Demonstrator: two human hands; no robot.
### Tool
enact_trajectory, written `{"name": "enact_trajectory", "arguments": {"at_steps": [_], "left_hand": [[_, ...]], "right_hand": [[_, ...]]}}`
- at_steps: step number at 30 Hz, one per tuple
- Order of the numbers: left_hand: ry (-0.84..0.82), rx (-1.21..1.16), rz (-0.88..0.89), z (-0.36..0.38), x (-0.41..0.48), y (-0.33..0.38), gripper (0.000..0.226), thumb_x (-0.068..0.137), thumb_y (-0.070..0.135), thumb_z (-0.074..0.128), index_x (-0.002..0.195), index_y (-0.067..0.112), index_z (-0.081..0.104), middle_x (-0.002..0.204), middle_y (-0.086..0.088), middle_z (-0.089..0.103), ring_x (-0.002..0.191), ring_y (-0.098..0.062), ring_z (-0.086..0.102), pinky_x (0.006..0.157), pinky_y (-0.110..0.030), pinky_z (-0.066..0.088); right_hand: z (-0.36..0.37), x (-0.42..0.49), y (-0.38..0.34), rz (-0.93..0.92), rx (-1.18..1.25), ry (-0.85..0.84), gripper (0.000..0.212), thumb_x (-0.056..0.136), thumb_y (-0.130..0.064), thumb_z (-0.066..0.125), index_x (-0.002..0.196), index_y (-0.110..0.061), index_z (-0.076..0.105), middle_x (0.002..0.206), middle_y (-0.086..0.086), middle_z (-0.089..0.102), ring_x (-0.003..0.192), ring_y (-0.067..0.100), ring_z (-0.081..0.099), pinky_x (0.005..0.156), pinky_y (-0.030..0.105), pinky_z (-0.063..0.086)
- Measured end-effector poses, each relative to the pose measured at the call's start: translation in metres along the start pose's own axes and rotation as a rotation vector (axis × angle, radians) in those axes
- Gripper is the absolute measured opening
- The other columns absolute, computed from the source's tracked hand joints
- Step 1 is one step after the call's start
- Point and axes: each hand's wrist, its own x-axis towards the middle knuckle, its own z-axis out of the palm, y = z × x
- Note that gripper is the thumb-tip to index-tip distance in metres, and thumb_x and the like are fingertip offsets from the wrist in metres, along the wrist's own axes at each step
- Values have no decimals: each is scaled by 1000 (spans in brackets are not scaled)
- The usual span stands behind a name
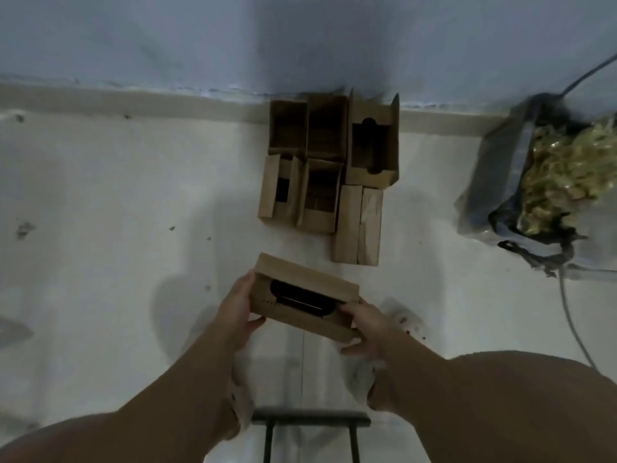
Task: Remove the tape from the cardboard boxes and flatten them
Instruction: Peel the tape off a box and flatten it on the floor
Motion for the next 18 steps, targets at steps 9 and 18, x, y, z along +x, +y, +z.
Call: {"name": "enact_trajectory", "arguments": {"at_steps": [9, 18], "left_hand": [[-55, 65, 137, 2, 87, -37, 45, 95, 18, 53, 137, 28, 41, 130, -2, 52, 111, -18, 50, 91, -38, 40], [-19, 81, 412, 20, 54, -46, 16, 92, 27, 51, 81, 30, 62, 84, 8, 61, 77, -10, 54, 68, -27, 43]], "right_hand": [[18, 91, 1, -222, 147, 53, 35, 99, -23, 49, 130, -39, 44, 111, -8, 58, 100, 18, 55, 89, 42, 43], [17, 65, 21, -454, 181, 46, 42, 93, -32, 62, 130, -27, 44, 123, -3, 54, 104, 17, 50, 92, 38, 40]]}}
